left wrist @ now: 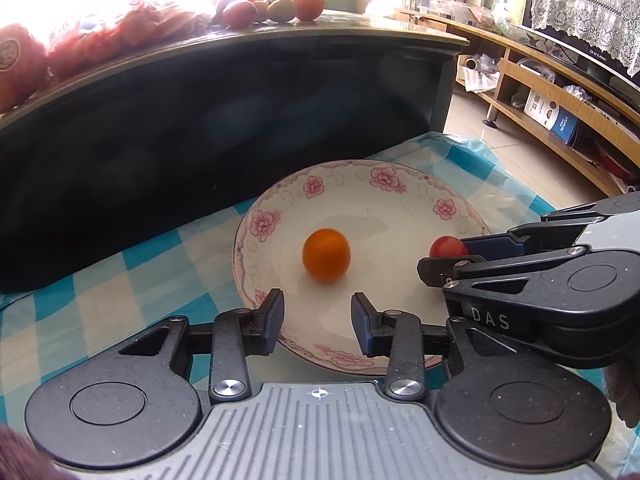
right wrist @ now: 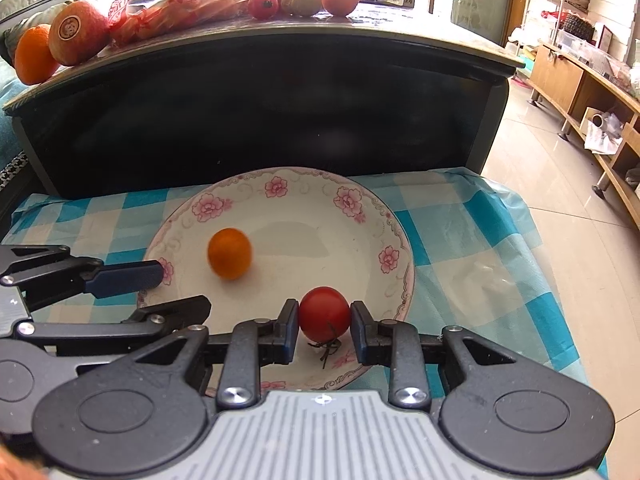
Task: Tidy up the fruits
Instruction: 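Open the left gripper to drop the mandarin while the right gripper drops the tomato, then move both open grippers back to the fruit pile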
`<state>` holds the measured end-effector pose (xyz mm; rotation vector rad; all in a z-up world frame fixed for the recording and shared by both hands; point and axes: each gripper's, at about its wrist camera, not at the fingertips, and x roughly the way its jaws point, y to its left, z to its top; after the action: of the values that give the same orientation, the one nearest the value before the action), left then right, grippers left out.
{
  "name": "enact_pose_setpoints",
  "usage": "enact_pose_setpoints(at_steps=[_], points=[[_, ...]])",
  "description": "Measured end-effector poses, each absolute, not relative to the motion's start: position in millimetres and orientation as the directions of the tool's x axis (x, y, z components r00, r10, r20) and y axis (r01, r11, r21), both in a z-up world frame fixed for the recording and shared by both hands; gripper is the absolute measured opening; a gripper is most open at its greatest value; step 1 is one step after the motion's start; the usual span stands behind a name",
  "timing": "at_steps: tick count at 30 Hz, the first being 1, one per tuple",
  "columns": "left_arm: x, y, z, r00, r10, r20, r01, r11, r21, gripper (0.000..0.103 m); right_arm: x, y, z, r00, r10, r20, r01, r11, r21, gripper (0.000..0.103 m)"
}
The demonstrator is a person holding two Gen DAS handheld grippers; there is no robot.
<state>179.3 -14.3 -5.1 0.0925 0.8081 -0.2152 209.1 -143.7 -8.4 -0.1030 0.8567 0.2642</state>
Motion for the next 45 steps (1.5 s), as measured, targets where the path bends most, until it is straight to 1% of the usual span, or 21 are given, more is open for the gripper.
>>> enact_pose_setpoints(at_steps=[2, 4, 6, 11, 16, 28, 31, 45], points=[[178.3, -13.2, -2.8, 0.675, -0.153, -0.722, 0.221, 0.975, 0.000, 0.050, 207.7, -143.8, -4.6, 0.629, 0.184, -0.755, -0.267, 0.964, 0.012, 0.032], [177.1, -11.4, -0.6, 0.679, -0.149, -0.719, 0.213, 0.977, 0.000, 0.055, 206.7, -143.0, -1.3, 0.634, 0.180, -0.752, -0.264, 0.965, 0.009, 0.032], [176.4, -9.4, 1.1, 0.678, -0.148, -0.720, 0.209, 0.978, -0.004, 0.058, 205.8, -143.2, 2.6, 0.637, 0.180, -0.750, -0.263, 0.965, 0.008, 0.032], [172.9, -8.4, 4.4, 0.681, -0.148, -0.717, 0.212, 0.977, -0.001, 0.059, 201.7, -141.8, 9.0, 0.643, 0.177, -0.745, -0.265, 0.964, 0.000, 0.032], [167.5, -7.8, 9.5, 0.687, -0.153, -0.711, 0.217, 0.976, 0.000, 0.062, 196.4, -144.2, 15.0, 0.652, 0.165, -0.740, -0.255, 0.967, -0.009, 0.035], [152.1, -1.3, 24.2, 0.702, -0.163, -0.693, 0.225, 0.974, -0.001, 0.067, 174.7, -142.6, 29.5, 0.664, 0.180, -0.726, -0.270, 0.963, -0.008, 0.037], [146.7, 2.7, 25.5, 0.701, -0.167, -0.693, 0.227, 0.974, -0.005, 0.069, 166.5, -141.1, 27.5, 0.651, 0.190, -0.735, -0.282, 0.959, -0.002, 0.037], [109.4, 20.6, 19.6, 0.656, -0.199, -0.728, 0.245, 0.969, -0.045, 0.069, 122.2, -142.2, 11.8, 0.586, 0.199, -0.786, -0.299, 0.954, 0.019, 0.039]])
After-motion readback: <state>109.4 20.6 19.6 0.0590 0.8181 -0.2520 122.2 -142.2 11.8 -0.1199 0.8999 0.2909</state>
